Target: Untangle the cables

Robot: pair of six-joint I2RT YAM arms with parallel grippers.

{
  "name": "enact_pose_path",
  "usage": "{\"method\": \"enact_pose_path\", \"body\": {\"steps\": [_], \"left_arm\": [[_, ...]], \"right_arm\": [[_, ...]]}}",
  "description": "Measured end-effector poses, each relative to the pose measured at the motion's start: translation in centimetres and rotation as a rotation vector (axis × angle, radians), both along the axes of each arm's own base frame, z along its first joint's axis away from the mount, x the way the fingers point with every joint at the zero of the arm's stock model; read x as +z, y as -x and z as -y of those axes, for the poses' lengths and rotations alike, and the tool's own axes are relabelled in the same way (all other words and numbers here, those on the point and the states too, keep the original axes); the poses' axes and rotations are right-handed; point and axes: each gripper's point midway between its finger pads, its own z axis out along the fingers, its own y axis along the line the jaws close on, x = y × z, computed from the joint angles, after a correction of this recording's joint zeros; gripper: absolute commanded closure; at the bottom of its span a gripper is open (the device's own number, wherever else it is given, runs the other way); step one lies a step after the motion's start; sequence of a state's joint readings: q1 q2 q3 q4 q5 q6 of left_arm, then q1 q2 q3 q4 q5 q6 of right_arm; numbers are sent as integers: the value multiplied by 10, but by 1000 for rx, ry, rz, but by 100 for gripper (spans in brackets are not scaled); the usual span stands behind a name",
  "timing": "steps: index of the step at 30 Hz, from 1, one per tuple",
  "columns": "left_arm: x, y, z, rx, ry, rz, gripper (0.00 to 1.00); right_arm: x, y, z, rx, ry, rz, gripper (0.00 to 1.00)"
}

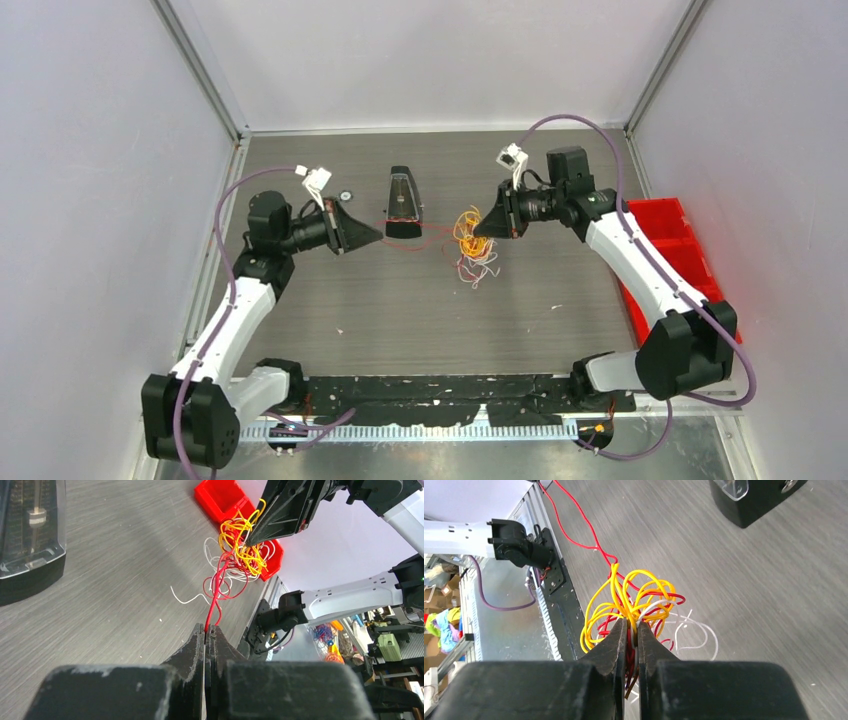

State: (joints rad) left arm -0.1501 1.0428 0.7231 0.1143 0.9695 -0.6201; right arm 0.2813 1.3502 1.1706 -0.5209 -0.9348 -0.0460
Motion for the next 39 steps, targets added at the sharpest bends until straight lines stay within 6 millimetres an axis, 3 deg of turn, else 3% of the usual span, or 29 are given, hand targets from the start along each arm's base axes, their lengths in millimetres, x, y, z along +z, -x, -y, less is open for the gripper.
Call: {"method": "enact_pose_path", "body": {"steps": [4, 5, 7, 8, 9, 15, 17, 18, 20, 22, 23, 24, 26, 30, 33, 35, 37, 38, 39], "left_arm": [[-9, 3, 2, -9, -21, -23, 100], [-12, 4, 4, -15, -26, -29, 84], [-19, 8, 10, -44, -45, -32, 23], [-22, 11, 14, -61, -52, -38, 5], [-25, 15, 20, -88, -63, -41, 1], [-18, 36, 59, -217, -92, 10, 0], [-14, 42, 71, -251, -92, 28, 3], [-13, 45, 78, -269, -91, 33, 14], [-15, 48, 89, -297, -86, 22, 48], [-20, 51, 96, -322, -80, -19, 79], [-22, 53, 98, -330, -75, -35, 96], [-22, 52, 98, -331, -71, -45, 100], [-20, 47, 95, -309, -56, -44, 100], [-10, 39, 84, -256, 0, -44, 100], [-4, 36, 81, -234, 47, -55, 100], [-3, 37, 82, -231, 67, -70, 100], [0, 37, 83, -230, 86, -81, 100], [2, 36, 83, -231, 94, -86, 100], [3, 36, 84, -231, 101, -88, 100]], "right_arm": [[-13, 8, 3, 5, 7, -56, 95], [-14, 9, 2, 9, -1, -68, 95], [-12, 11, -3, 20, -25, -85, 95], [-10, 12, -5, 26, -36, -88, 95], [-7, 13, -9, 35, -48, -87, 95], [11, 33, -45, 138, -112, -81, 95], [15, 44, -58, 182, -126, -79, 93], [17, 49, -63, 199, -132, -80, 92], [21, 59, -72, 234, -145, -84, 84], [26, 61, -77, 243, -158, -84, 66], [27, 60, -78, 238, -162, -86, 50], [29, 59, -77, 232, -166, -92, 35], [33, 54, -74, 219, -176, -96, 19], [31, 44, -62, 170, -176, -85, 9], [26, 44, -54, 133, -174, -85, 11], [23, 49, -54, 129, -179, -96, 20], [22, 51, -58, 133, -183, -100, 53], [22, 51, -60, 135, -185, -94, 79], [22, 50, -62, 138, -186, -88, 87]]}}
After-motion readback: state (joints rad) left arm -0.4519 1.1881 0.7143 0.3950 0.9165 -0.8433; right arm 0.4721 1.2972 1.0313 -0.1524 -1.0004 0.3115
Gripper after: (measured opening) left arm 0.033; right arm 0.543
